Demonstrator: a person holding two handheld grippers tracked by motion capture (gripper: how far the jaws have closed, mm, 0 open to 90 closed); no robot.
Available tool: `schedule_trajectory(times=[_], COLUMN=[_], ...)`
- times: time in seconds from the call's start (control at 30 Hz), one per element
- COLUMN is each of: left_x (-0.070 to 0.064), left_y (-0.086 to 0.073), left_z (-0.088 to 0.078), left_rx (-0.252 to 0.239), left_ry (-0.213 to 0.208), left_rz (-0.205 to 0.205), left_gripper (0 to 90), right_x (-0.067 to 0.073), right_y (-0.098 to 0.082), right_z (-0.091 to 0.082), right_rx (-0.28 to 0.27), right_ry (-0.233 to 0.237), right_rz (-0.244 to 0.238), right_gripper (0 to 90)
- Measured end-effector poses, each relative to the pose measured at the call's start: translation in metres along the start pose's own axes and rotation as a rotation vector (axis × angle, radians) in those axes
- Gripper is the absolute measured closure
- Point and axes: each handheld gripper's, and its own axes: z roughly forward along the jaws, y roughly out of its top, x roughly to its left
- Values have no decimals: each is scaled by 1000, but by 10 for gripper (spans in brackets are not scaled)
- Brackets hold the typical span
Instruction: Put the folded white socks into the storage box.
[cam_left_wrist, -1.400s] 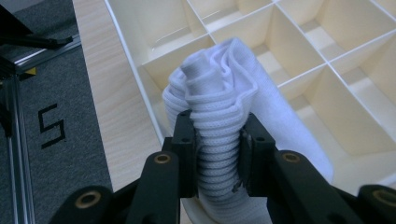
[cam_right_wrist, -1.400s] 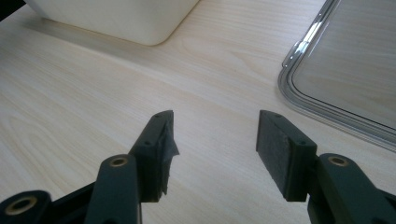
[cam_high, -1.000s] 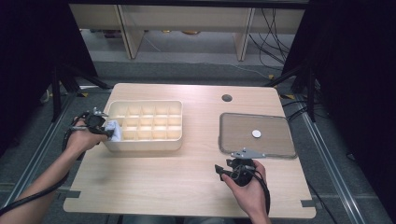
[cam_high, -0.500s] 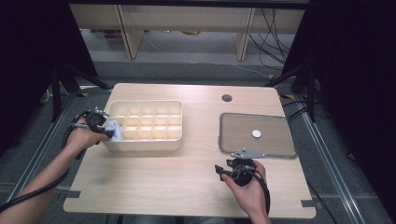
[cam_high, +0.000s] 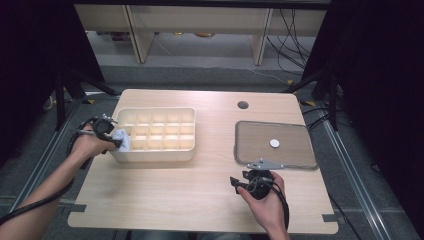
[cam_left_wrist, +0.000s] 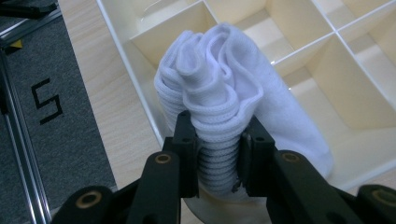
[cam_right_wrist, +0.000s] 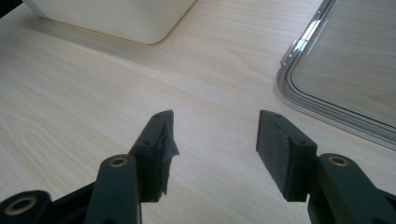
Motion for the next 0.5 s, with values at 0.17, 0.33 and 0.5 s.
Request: schedule_trajectory(times=[0.17,0.33,0.5], left_x=[0,-1,-2], left_y=[0,2,5], left_z=[0,0,1], left_rx=[-1,16,33], left_ry=[2,11,16], left_rz=[-1,7,1], left_gripper=[715,715,715], right_x=[1,0,0], right_y=[0,-1,0], right_z=[-1,0,0], right_rx=[8,3,7], right_ry=[-9,5,7], right_rz=[1,10,16], right_gripper=[469,468,466])
